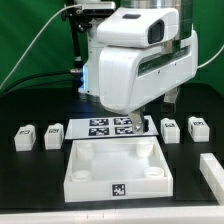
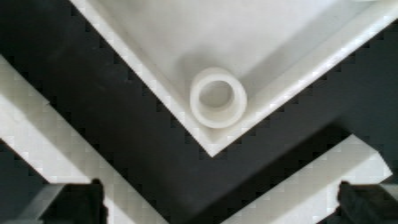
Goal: Assemble one leg
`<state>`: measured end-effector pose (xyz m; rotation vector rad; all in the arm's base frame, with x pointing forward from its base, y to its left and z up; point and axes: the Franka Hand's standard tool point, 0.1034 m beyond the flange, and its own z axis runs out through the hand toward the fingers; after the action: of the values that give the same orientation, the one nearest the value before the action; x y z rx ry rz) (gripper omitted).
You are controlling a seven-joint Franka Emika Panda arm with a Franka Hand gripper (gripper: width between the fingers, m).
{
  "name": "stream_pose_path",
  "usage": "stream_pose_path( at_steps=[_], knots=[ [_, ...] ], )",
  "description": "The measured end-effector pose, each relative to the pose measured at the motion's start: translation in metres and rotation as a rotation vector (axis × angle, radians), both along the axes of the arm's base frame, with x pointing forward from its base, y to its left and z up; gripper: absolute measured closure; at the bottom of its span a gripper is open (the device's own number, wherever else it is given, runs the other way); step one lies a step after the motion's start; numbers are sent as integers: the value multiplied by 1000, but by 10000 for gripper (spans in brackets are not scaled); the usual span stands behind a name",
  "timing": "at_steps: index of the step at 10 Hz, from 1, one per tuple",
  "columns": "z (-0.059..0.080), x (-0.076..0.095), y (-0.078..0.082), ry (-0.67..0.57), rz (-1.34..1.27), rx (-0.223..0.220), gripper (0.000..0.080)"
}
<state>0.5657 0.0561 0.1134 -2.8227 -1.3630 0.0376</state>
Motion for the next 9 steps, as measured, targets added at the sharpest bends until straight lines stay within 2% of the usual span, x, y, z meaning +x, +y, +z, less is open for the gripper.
stream_pose_path(
  at_steps=[3, 4, 5, 7, 9],
  knots=[
    [0, 0, 0, 0, 0, 0, 150],
    [0, 0, -1, 0, 117, 1, 150],
    [-3, -8, 0, -12, 222, 4, 150],
    [-7, -50, -14, -8, 567, -3, 150],
    [-21, -91, -35, 12, 807, 9, 150]
  ],
)
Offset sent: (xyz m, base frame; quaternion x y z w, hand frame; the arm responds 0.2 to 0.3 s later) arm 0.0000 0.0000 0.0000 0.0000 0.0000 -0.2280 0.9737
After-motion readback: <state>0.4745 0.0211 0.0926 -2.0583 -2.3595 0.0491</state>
